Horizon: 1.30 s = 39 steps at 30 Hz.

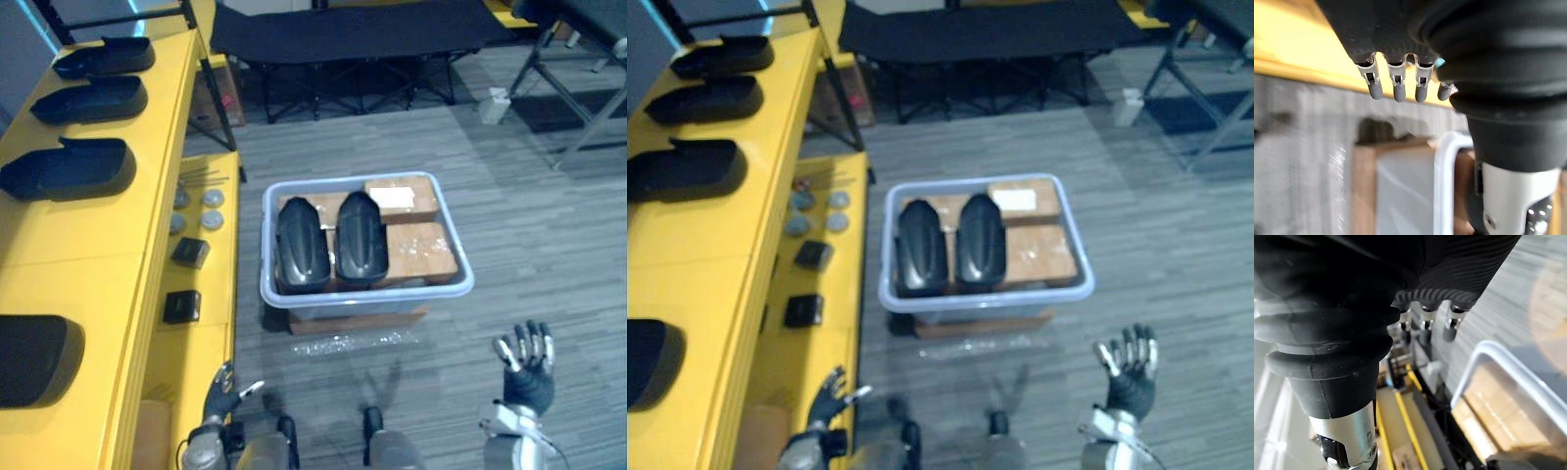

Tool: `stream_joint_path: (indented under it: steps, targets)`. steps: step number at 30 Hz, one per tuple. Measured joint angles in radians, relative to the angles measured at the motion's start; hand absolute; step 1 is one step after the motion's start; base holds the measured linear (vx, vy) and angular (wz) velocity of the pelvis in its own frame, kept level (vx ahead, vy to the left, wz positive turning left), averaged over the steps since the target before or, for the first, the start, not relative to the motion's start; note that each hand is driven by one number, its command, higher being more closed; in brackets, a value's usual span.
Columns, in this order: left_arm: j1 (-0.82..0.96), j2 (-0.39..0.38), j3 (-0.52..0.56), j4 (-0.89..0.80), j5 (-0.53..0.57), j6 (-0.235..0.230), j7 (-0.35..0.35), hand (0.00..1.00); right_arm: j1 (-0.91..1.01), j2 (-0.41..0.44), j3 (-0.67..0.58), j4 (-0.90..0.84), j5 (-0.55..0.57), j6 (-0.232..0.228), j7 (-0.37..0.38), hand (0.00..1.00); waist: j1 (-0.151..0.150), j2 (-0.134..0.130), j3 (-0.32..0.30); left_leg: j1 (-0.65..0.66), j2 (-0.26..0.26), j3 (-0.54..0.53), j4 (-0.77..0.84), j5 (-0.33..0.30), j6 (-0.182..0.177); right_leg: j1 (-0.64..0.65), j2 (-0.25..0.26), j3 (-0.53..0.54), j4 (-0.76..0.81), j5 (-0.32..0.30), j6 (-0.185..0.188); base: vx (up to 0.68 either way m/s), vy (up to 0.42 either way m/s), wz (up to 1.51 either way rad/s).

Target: Walk over and take plastic housings, then place them on the shelf

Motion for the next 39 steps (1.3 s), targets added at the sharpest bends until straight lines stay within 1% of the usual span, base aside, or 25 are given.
stream_joint_path:
  steps: [1,3,4,6,7,8,9,10,11,12,13,14,15,16,18,19,21,24,27,29,32,33,35,37,39]
  targets:
    - [0.004,0.005,-0.017,0.000,0.001,0.003,-0.001,0.00,0.003,0.000,0.013,0.001,0.000,-0.001,0.000,0.00,0.002,-0.007,0.005,0.002,0.008,0.004,0.037,-0.022,0.001,-0.013,-0.002,-0.004,0.047,-0.012,-0.003,0.01,0.018,-0.21]
    - [0.012,0.019,-0.038,-0.016,0.004,0.012,0.003,0.00,-0.001,0.004,0.028,0.000,0.000,-0.001,0.008,0.00,0.005,-0.007,0.012,0.003,0.033,0.017,0.064,-0.040,0.005,-0.042,0.008,-0.007,0.097,-0.013,-0.006,0.00,0.017,-0.35]
    - [0.013,0.026,-0.040,-0.028,0.002,0.022,0.009,0.00,-0.010,0.010,0.038,0.001,-0.001,-0.001,0.018,0.00,0.013,0.004,0.022,0.000,0.053,0.028,0.066,-0.047,-0.003,-0.080,0.018,-0.009,0.115,-0.032,-0.032,-0.02,-0.014,-0.40]
    - [0.010,0.033,-0.042,-0.027,-0.011,0.042,0.025,0.00,-0.020,0.011,0.041,0.001,-0.006,-0.001,0.026,0.00,0.014,0.022,0.033,-0.007,0.106,0.028,0.080,-0.072,-0.018,-0.107,0.036,-0.005,0.046,-0.033,-0.040,0.00,-0.094,-0.29]
    - [0.009,0.044,-0.041,-0.020,-0.016,0.045,0.040,0.00,-0.022,0.013,0.043,0.001,-0.016,-0.002,0.033,0.00,0.015,0.022,0.034,-0.007,0.133,0.024,0.083,-0.080,-0.035,-0.121,0.030,0.010,-0.011,-0.013,-0.025,0.09,-0.201,-0.08]
    - [0.008,0.059,-0.037,-0.008,-0.024,0.049,0.066,0.00,-0.016,0.015,0.047,0.001,-0.025,-0.003,0.039,0.00,0.016,0.007,0.027,-0.009,0.147,0.017,0.087,-0.083,-0.064,-0.122,0.022,0.029,-0.073,0.033,-0.022,0.09,-0.157,-0.02]
    - [0.008,0.059,-0.037,-0.008,-0.024,0.049,0.066,0.00,-0.016,0.015,0.047,0.001,-0.025,-0.003,0.039,0.00,0.016,0.007,0.027,-0.009,0.147,0.017,0.087,-0.083,-0.064,-0.122,0.022,0.029,-0.073,0.033,-0.022,0.14,-0.284,0.42]
    - [-0.017,0.073,-0.006,0.039,-0.065,0.051,0.105,0.00,-0.011,0.030,0.049,0.003,-0.029,-0.004,0.041,0.00,0.009,-0.029,0.027,-0.017,0.154,-0.029,0.104,-0.099,-0.105,-0.105,-0.004,0.022,-0.090,0.140,0.040,0.15,-0.299,0.77]
    - [-0.042,0.049,0.032,0.094,-0.103,0.057,0.135,0.00,-0.012,0.021,0.046,0.003,-0.028,-0.005,0.040,0.00,0.000,-0.008,0.030,-0.016,0.191,-0.076,0.090,-0.094,-0.127,-0.103,0.031,-0.008,-0.037,0.133,0.022,0.20,-0.350,0.93]
    - [-0.044,0.035,0.049,0.108,-0.119,0.059,0.146,0.00,-0.014,0.017,0.046,-0.002,-0.028,-0.005,0.038,0.00,0.001,-0.001,0.029,-0.012,0.206,-0.090,0.075,-0.087,-0.138,-0.104,0.046,-0.017,-0.014,0.107,0.015,0.21,-0.274,0.71]
    - [-0.041,0.015,0.075,0.129,-0.134,0.062,0.158,0.00,-0.022,0.012,0.047,-0.003,-0.039,-0.004,0.032,0.00,0.006,0.011,0.039,0.004,0.229,-0.103,0.057,-0.070,-0.145,-0.105,0.061,-0.042,0.029,0.068,-0.004,0.22,-0.296,0.77]
    - [-0.025,-0.022,0.129,0.182,-0.159,0.065,0.163,0.00,-0.021,0.010,0.048,-0.003,-0.066,-0.004,0.015,0.00,0.004,0.018,0.044,0.006,0.245,-0.114,0.055,-0.033,-0.125,-0.103,0.060,-0.086,0.104,0.002,-0.032,0.22,-0.308,0.79]
    - [-0.012,-0.032,0.145,0.198,-0.163,0.066,0.162,0.00,-0.018,0.011,0.048,-0.004,-0.068,-0.004,0.008,0.00,0.002,0.017,0.045,0.005,0.247,-0.109,0.060,-0.014,-0.109,-0.095,0.055,-0.104,0.121,-0.019,-0.043,0.21,-0.329,1.01]
    - [0.014,-0.049,0.166,0.222,-0.161,0.067,0.161,0.00,-0.007,0.009,0.043,-0.006,-0.064,-0.004,-0.003,0.00,0.002,0.015,0.045,0.005,0.253,-0.077,0.064,0.033,-0.083,-0.067,0.045,-0.142,0.133,-0.047,-0.061,0.17,-0.272,0.75]
    - [0.037,-0.063,0.182,0.220,-0.167,0.059,0.144,0.00,0.013,0.007,0.017,-0.016,-0.060,-0.004,-0.013,0.00,0.003,0.017,0.046,0.002,0.255,0.009,0.052,0.089,-0.063,-0.024,0.030,-0.195,0.110,-0.063,-0.082,0.15,-0.310,0.87]
    - [0.043,-0.068,0.183,0.220,-0.161,0.051,0.126,0.00,0.013,0.001,0.003,-0.020,-0.060,-0.004,-0.012,0.00,0.005,0.016,0.048,0.001,0.239,0.037,0.045,0.089,-0.068,-0.015,0.027,-0.204,0.093,-0.064,-0.084,0.11,-0.277,0.64]
    - [0.062,-0.088,0.186,0.220,-0.157,0.027,0.098,0.00,0.009,-0.020,-0.022,-0.021,-0.059,-0.004,-0.004,0.00,0.004,0.039,0.039,0.006,0.182,0.087,0.021,0.076,-0.074,-0.008,0.027,-0.213,0.063,-0.064,-0.086,0.06,-0.159,0.22]
    - [0.069,-0.096,0.189,0.220,-0.149,0.005,0.073,0.00,0.010,-0.022,-0.037,-0.018,-0.058,-0.004,0.004,0.00,0.003,0.045,0.037,0.038,0.176,0.103,-0.039,0.079,-0.070,-0.008,0.029,-0.213,0.058,-0.062,-0.084,0.02,-0.016,-0.02]
    - [0.062,-0.093,0.187,0.210,-0.079,-0.010,0.034,0.00,0.016,-0.023,-0.044,-0.018,-0.042,-0.002,0.019,0.00,0.002,0.059,0.029,0.072,0.167,0.109,-0.124,0.079,-0.071,-0.006,0.036,-0.211,0.026,-0.031,-0.070,0.00,0.095,-0.04]
    - [0.054,-0.084,0.176,0.195,-0.066,-0.008,0.021,0.00,0.018,-0.020,-0.027,-0.018,-0.040,0.005,0.020,0.00,0.004,0.050,0.034,0.070,0.159,0.115,-0.131,0.079,-0.071,0.008,0.042,-0.196,-0.044,0.027,-0.059,-0.04,0.151,-0.19]
    - [0.033,-0.047,0.135,0.184,-0.042,0.002,0.016,0.00,0.040,0.001,0.002,-0.019,-0.042,0.005,0.019,0.00,0.000,0.031,0.035,0.071,0.132,0.134,-0.150,0.079,-0.071,0.008,0.028,-0.166,-0.073,0.066,-0.040,-0.10,0.160,-0.12]
    - [0.024,-0.038,0.129,0.184,-0.042,0.005,0.017,0.00,0.049,0.009,0.009,-0.019,-0.042,0.005,0.020,0.00,-0.001,0.026,0.037,0.070,0.127,0.133,-0.151,0.079,-0.071,0.008,0.023,-0.161,-0.074,0.071,-0.038,-0.11,0.140,0.06]
    - [0.010,-0.001,0.120,0.168,-0.044,0.022,0.031,0.00,0.082,0.028,0.046,-0.024,-0.066,0.005,0.015,0.00,-0.002,0.004,0.030,0.046,0.107,0.107,-0.146,0.079,-0.070,0.009,0.010,-0.140,-0.098,0.076,-0.034,-0.12,0.089,0.22]
    - [-0.002,0.013,0.119,0.170,-0.048,0.035,0.051,0.00,0.083,0.028,0.056,-0.026,-0.096,0.005,0.005,0.00,0.002,-0.003,0.027,0.023,0.096,0.092,-0.146,0.085,-0.064,0.007,0.008,-0.141,-0.120,0.085,-0.020,-0.10,0.034,0.32]
    - [-0.003,0.019,0.118,0.188,-0.057,0.044,0.066,0.00,0.058,0.022,0.055,-0.029,-0.143,0.004,-0.045,0.00,0.003,-0.001,0.028,0.001,0.087,0.072,-0.145,0.097,-0.060,0.003,0.005,-0.149,-0.130,0.085,-0.020,-0.08,0.009,0.32]
